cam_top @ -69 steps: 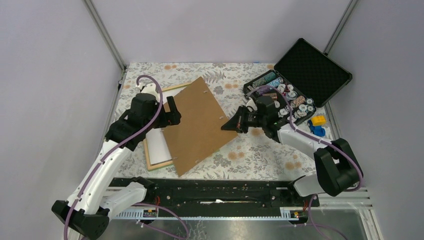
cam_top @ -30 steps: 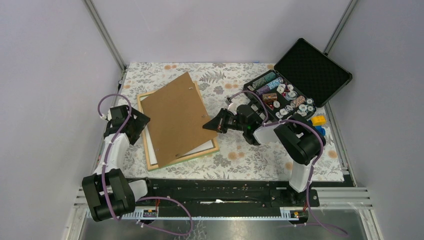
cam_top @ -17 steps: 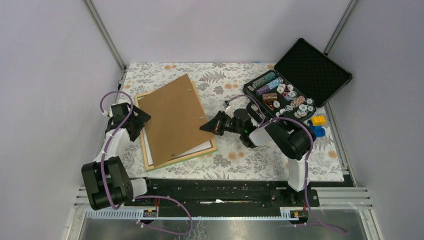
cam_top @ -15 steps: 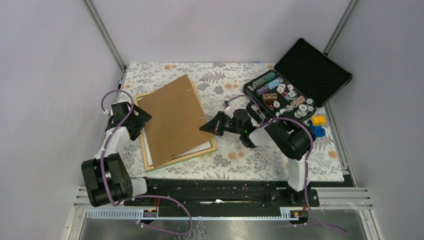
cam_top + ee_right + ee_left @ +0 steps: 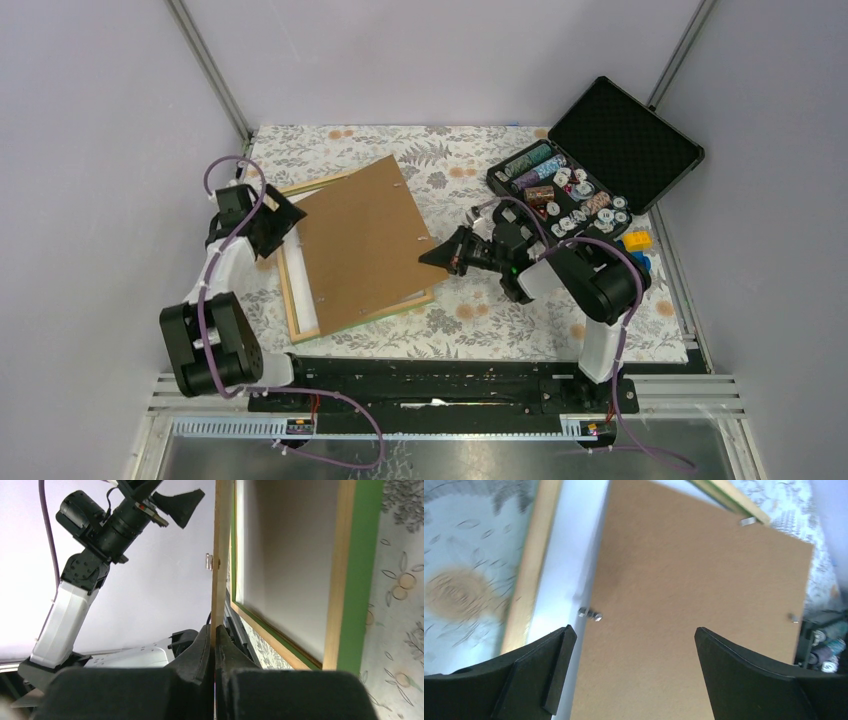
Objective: Put the photo into the frame
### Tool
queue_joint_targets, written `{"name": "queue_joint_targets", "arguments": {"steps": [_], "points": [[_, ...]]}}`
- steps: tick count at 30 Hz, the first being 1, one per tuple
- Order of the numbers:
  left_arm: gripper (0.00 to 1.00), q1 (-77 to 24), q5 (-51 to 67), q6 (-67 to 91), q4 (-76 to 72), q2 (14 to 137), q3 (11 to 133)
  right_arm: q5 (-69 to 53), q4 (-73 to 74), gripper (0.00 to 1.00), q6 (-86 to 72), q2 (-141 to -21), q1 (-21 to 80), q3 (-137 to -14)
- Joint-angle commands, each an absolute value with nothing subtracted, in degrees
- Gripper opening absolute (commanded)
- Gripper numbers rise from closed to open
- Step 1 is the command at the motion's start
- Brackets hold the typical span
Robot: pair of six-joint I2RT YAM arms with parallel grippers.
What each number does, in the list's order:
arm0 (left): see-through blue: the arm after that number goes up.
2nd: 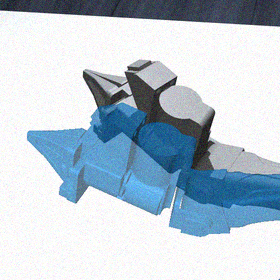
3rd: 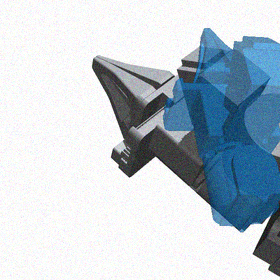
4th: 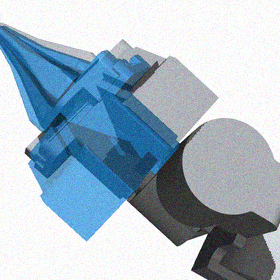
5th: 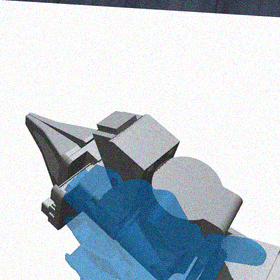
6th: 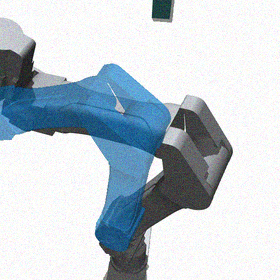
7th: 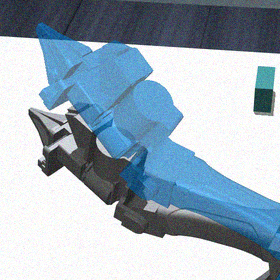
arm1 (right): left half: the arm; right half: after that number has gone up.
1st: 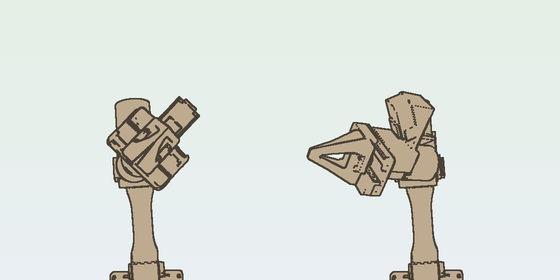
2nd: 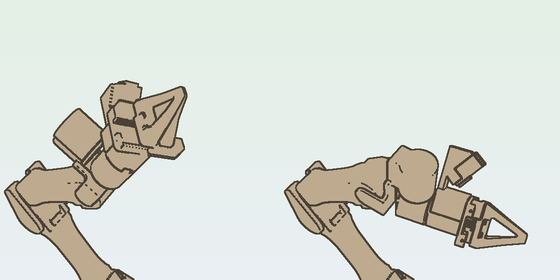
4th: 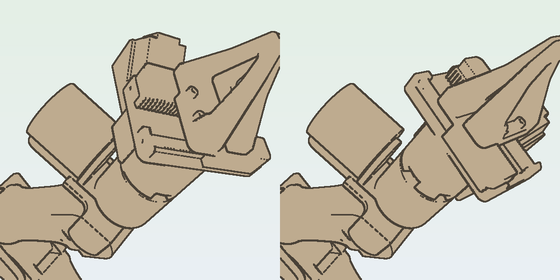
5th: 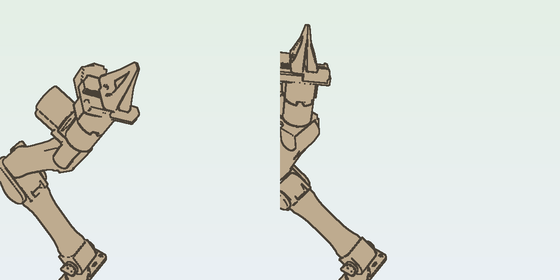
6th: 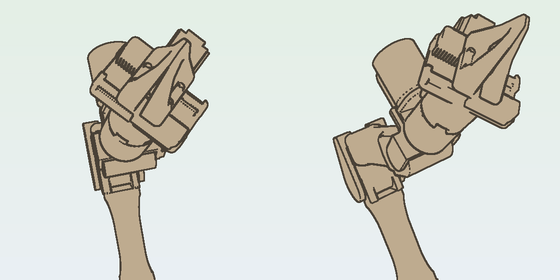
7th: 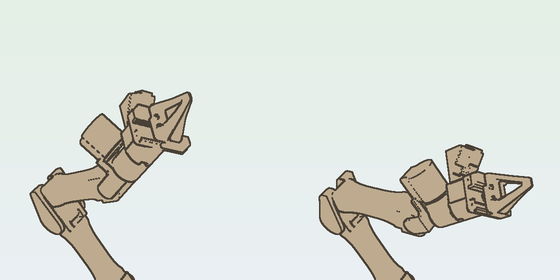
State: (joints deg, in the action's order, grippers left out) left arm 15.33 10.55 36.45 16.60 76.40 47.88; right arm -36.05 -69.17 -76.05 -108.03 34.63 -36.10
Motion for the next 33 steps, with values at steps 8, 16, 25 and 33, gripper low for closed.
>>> {"name": "queue_joint_targets", "arguments": {"steps": [8, 16, 25, 33], "points": [[0.99, 15.5, 21.7, 34.9, 8.6, 93.1, 57.9, -39.7, -88.1, 0.0, -80.2, -109.9, 33.8, -33.6], [0.98, 14.4, 19.0, 33.9, 10.6, 94.6, 56.9, -39.4, -85.7, 0.0, -78.5, -109.7, 33.8, -34.4], [0.99, 9.4, 3.2, 33.2, 16.7, 88.8, 57.3, -39.2, -83.5, 0.0, -77.2, -109.0, 33.8, -34.6], [0.99, 8.1, -2.8, 33.6, 19.2, 89.0, 58.2, -39.0, -82.2, 0.0, -76.3, -108.6, 33.8, -34.5]]}}
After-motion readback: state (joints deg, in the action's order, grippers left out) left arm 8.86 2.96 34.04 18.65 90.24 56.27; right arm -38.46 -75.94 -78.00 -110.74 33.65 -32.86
